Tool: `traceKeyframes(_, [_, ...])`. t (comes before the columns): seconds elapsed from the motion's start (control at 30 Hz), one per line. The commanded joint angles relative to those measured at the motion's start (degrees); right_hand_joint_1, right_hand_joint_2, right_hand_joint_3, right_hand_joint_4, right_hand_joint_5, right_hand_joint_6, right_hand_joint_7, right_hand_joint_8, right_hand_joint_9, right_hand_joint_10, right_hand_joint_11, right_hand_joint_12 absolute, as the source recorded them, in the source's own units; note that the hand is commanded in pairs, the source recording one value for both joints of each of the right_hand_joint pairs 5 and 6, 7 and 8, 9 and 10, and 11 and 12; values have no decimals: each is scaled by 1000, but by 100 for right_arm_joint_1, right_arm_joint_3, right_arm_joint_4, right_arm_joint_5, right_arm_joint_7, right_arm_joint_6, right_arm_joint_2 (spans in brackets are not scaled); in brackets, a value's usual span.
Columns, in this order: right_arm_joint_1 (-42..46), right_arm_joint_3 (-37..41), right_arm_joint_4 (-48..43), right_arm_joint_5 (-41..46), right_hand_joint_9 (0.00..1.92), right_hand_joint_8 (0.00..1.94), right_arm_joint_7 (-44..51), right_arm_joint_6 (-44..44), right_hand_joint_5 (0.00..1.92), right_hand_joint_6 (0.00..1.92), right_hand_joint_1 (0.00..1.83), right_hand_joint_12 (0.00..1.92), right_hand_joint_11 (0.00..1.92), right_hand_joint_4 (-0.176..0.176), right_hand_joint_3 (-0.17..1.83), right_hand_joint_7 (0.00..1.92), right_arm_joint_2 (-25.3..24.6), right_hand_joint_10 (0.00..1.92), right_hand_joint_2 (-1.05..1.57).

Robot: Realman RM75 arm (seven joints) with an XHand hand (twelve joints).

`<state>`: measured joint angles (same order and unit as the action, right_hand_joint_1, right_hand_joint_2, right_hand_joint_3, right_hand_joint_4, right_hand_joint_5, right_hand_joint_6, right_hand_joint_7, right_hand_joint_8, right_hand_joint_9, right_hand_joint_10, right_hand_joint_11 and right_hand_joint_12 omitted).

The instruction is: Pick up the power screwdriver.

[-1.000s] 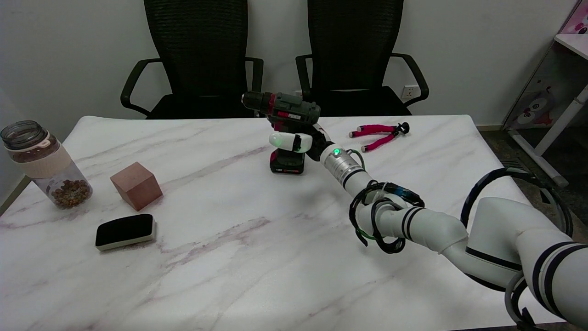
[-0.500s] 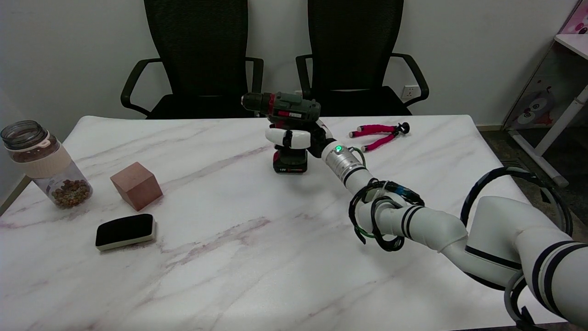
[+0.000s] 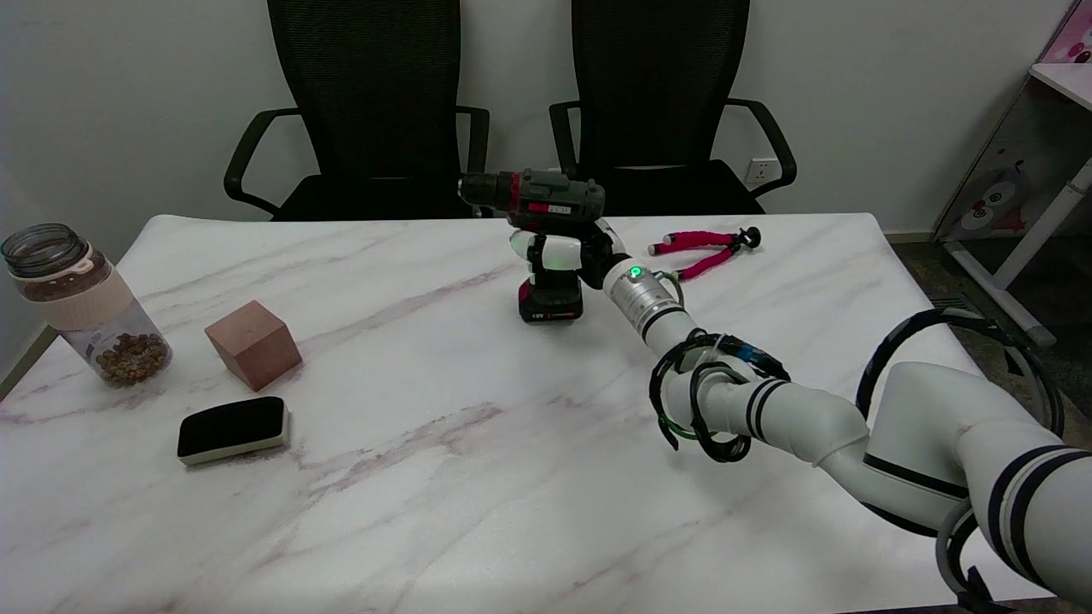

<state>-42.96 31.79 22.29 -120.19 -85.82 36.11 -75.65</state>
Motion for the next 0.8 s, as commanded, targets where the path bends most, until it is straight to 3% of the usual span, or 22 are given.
traceKeyframes(0.03, [-2, 3, -49, 347, 1607, 966, 12, 10, 966, 966, 1122, 1403, 1403, 176, 1091, 966, 7, 1607, 645])
traceKeyframes(0.07, [-2, 3, -49, 347, 1626, 997, 12, 10, 997, 997, 1112, 1414, 1414, 176, 1072, 997, 7, 1626, 669])
traceKeyframes(0.1, [-2, 3, -49, 347, 1655, 1059, 12, 10, 1059, 1059, 1105, 1446, 1446, 45, 1072, 1059, 7, 1655, 707])
traceKeyframes(0.13, [-2, 3, -49, 347, 1680, 1120, 12, 10, 1120, 1120, 1098, 1472, 1472, -5, 1066, 1120, 7, 1680, 748])
traceKeyframes(0.2, [-2, 3, -49, 347, 1713, 1226, 12, 10, 1226, 1226, 1086, 1508, 1508, -22, 1060, 1226, 7, 1713, 804])
traceKeyframes(0.4, [-2, 12, -15, 347, 1789, 1604, 12, 21, 1604, 1604, 1030, 1554, 1554, 3, 1005, 1604, 7, 1789, 964])
traceKeyframes(0.57, [3, 12, 87, 347, 1861, 1762, -14, 102, 1762, 1762, 1006, 1617, 1617, 25, 955, 1762, 47, 1861, 1047])
traceKeyframes(0.6, [11, 12, 172, 347, 1885, 1796, -3, 152, 1796, 1796, 999, 1643, 1643, 61, 937, 1796, 70, 1885, 1065])
traceKeyframes(0.63, [20, 12, 253, 347, 1914, 1843, 3, 196, 1843, 1843, 986, 1676, 1676, 176, 914, 1843, 93, 1914, 1088])
traceKeyframes(0.8, [59, -18, 997, 318, 1920, 1920, 12, 411, 1920, 1920, 972, 1788, 1788, 176, 856, 1920, 436, 1920, 1131])
